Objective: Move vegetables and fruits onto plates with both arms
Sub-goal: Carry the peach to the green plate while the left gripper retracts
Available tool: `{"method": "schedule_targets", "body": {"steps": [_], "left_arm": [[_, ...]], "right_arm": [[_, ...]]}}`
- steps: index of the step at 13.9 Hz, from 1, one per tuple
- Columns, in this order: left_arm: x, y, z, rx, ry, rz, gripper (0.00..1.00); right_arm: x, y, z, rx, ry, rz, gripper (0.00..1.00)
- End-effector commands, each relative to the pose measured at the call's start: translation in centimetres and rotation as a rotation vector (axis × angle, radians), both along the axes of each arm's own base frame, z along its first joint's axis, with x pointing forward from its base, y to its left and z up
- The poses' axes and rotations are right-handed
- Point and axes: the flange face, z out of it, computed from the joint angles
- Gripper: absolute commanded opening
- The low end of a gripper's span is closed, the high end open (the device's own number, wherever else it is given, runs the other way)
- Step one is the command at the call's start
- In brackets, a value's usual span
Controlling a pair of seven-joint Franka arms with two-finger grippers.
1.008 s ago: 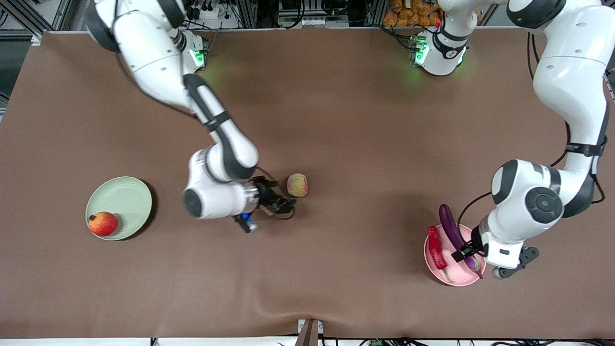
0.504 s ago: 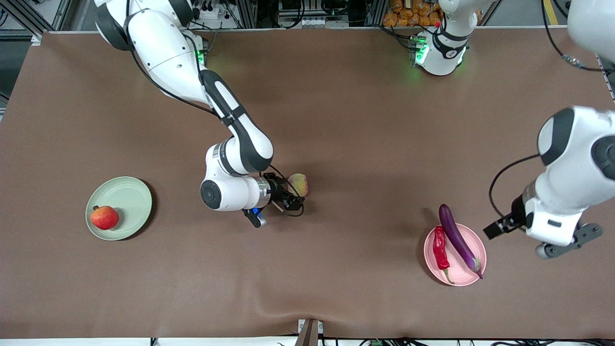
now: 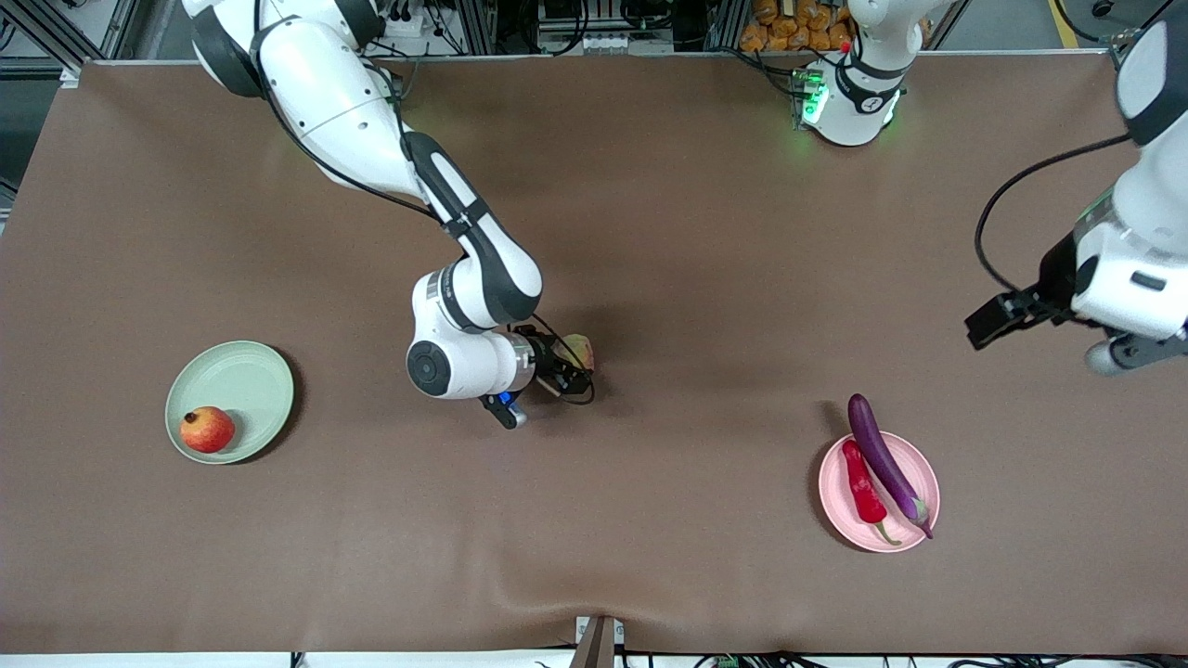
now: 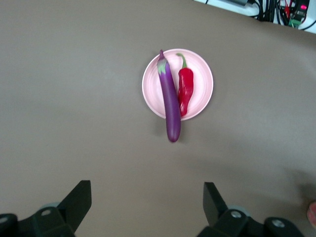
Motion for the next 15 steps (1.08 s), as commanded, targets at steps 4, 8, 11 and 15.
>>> {"method": "schedule_targets", "body": {"steps": [4,8,11,15], "left_arm": [[-3.5,1.3,4.9,-0.06,-0.004,-0.068,1.0],[-5.5,3.3,6.0,-0.065,0.046,-0.06,1.0],[-8.5,4.2,5.7,-0.05,0.077,-0.057,1.0],[-10.7,5.1,5.7,-0.053,0.102,-0.092,1.0]], "right_arm": [[0.3,-0.4,0.4,-0.014,-0.019,0.003,0.35],[4.7,-8.5,6.3,-0.09,-0.02,0.05,0.31],[7.2,-17.1,10.8,-0.175,-0.108,0.263,0.31],[9.2,-31.5,12.7,-0.103,-0.178,0.501,0.31]]}}
